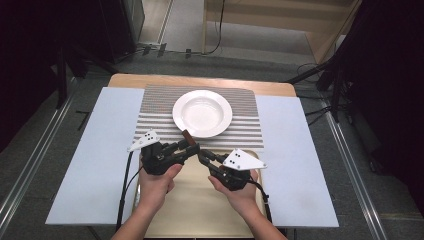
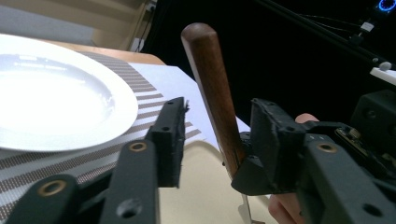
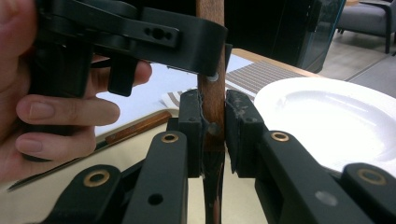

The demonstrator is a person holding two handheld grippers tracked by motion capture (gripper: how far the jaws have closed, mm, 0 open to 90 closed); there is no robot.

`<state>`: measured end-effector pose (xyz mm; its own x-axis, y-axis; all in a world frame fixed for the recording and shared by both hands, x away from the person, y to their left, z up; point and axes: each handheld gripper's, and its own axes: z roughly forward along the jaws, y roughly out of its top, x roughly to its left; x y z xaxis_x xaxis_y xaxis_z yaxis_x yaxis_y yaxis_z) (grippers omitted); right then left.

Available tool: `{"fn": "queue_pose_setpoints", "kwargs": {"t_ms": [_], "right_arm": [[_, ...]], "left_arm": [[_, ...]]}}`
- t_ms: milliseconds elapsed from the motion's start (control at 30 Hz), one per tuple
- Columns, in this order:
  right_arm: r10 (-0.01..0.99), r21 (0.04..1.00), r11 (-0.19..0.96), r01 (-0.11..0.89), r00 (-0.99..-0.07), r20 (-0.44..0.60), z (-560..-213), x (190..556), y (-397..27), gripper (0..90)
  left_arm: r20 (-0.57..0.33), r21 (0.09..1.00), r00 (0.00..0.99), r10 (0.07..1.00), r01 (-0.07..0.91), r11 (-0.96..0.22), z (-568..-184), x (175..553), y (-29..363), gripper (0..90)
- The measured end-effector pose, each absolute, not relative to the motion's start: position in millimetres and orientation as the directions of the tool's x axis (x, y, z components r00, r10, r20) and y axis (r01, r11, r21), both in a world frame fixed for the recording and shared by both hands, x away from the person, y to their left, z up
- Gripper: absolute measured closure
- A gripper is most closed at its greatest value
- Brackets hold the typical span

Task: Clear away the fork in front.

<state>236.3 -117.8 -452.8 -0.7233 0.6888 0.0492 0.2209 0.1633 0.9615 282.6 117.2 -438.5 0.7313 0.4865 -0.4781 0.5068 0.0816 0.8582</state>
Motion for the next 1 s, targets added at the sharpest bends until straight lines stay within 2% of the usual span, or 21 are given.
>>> {"fn": "queue_pose_setpoints", "kwargs": {"t_ms": [167,200,267,433,467,533,600,833,1000], "right_arm": [[0.692,0.961,0.178,0.210,-0.721,0.030,-455,234,-114,76.3],[0.691,0.961,0.182,0.207,-0.722,0.025,-455,234,-112,76.3],[0.694,0.962,0.190,0.197,-0.720,0.010,-457,233,-110,76.2],[0.693,0.972,0.158,0.172,-0.721,0.015,-459,231,-109,75.4],[0.690,0.974,0.152,0.165,-0.724,0.015,-459,230,-109,73.1],[0.690,0.979,0.133,0.152,-0.724,0.018,-457,231,-111,59.5],[0.693,0.979,0.142,0.143,-0.721,0.005,-455,233,-113,50.4],[0.718,0.967,0.109,0.229,-0.691,0.082,-453,238,-137,32.9],[0.759,0.962,0.061,0.266,-0.638,0.128,-448,241,-161,9.7]], "left_arm": [[-0.505,0.845,0.719,0.477,0.524,0.105,-440,284,119,66.8],[-0.517,0.841,0.721,0.462,0.530,0.114,-440,284,121,72.7],[-0.530,0.836,0.733,0.427,0.537,0.116,-441,285,122,77.0],[-0.490,0.862,0.753,0.439,0.495,0.112,-436,279,123,79.4],[-0.478,0.868,0.756,0.447,0.483,0.113,-435,279,124,79.6],[-0.474,0.872,0.759,0.446,0.477,0.115,-434,279,128,79.8],[-0.468,0.875,0.758,0.454,0.469,0.119,-432,279,133,79.9],[-0.438,0.891,0.776,0.453,0.443,0.101,-425,280,146,79.9],[-0.420,0.897,0.785,0.455,0.434,0.078,-421,279,151,80.0]]}}
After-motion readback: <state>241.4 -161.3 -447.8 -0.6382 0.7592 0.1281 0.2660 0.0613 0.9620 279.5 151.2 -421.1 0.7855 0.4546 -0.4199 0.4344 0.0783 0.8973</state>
